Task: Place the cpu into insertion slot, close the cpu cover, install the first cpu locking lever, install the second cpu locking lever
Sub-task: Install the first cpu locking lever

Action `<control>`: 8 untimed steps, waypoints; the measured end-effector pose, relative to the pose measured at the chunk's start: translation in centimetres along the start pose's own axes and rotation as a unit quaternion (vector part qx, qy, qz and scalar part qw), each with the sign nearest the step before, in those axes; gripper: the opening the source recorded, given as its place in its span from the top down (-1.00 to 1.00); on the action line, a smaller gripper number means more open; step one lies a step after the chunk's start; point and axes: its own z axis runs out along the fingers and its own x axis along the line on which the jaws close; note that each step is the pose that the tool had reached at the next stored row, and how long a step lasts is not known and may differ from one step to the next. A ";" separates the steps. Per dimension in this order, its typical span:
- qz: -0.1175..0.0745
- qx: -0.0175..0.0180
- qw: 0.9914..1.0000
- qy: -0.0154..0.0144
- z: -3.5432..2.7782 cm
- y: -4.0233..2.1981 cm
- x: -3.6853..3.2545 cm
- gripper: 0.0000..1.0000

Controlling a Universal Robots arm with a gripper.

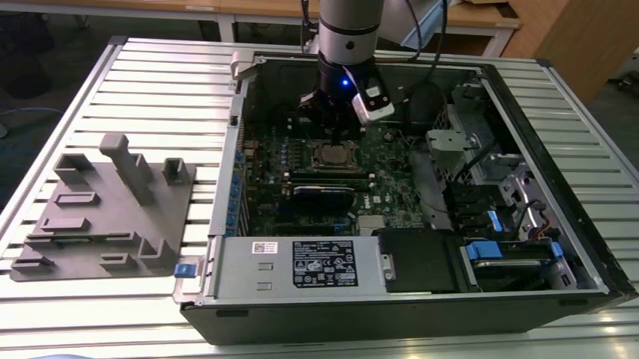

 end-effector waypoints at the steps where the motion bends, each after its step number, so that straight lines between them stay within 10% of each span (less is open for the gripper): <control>1: 0.000 0.000 1.000 0.000 0.00 0.00 0.00 0.79; 8: 0.000 0.000 1.000 0.000 -0.02 0.00 0.00 0.79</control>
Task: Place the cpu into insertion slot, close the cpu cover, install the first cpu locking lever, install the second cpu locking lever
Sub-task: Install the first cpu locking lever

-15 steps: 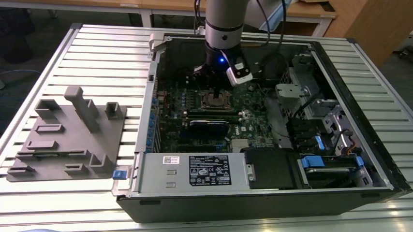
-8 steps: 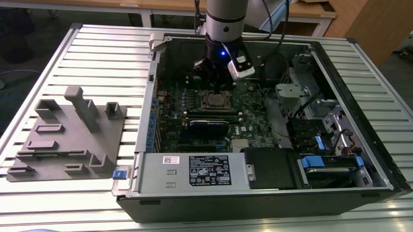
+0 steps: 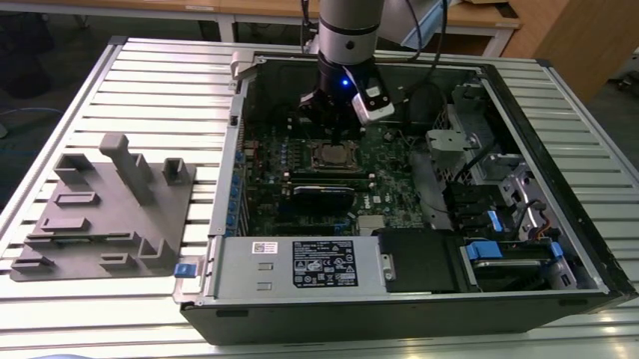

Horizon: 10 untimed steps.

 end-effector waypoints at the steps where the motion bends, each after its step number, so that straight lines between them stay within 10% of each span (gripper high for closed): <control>1: 0.000 0.000 1.000 0.000 0.00 0.00 0.00 0.79; 10: 0.000 0.000 1.000 0.000 -0.01 -0.07 1.09 0.79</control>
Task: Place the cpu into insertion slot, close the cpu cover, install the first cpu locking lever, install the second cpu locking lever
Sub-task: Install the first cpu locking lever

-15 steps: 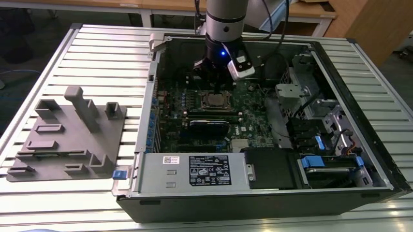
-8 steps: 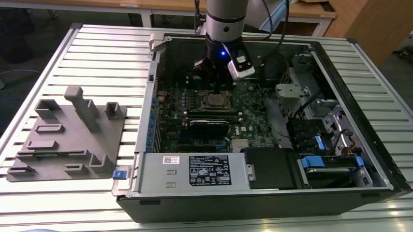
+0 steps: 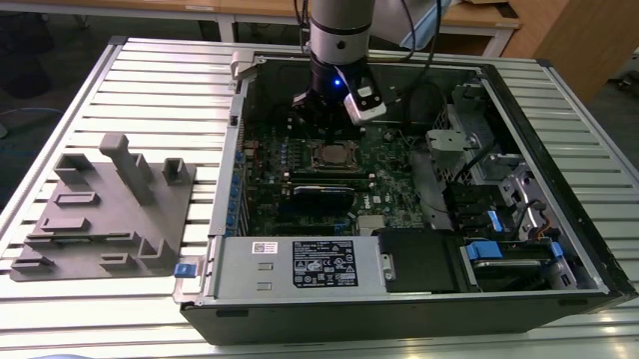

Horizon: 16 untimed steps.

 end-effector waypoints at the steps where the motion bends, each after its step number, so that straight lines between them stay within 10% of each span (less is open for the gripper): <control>1: 0.000 0.000 1.000 0.000 0.00 0.00 0.00 0.79; 6: 0.000 0.000 1.000 0.003 0.00 -0.01 0.01 0.79; 10: 0.001 0.002 1.000 0.023 0.03 0.00 -0.03 0.79; 16: 0.001 0.002 1.000 0.024 0.02 0.00 -0.03 0.79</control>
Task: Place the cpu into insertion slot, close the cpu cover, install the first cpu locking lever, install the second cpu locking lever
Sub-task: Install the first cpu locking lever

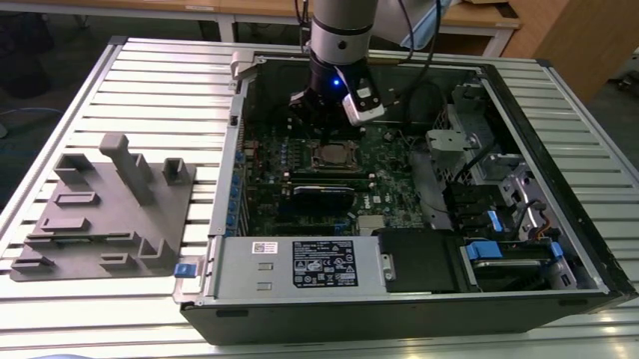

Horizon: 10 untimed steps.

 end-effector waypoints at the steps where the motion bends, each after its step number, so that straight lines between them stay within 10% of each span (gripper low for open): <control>1: 0.000 0.000 1.000 0.000 -0.07 0.00 0.00 0.79; 10: 0.000 0.000 1.000 0.000 -1.25 0.05 0.01 0.79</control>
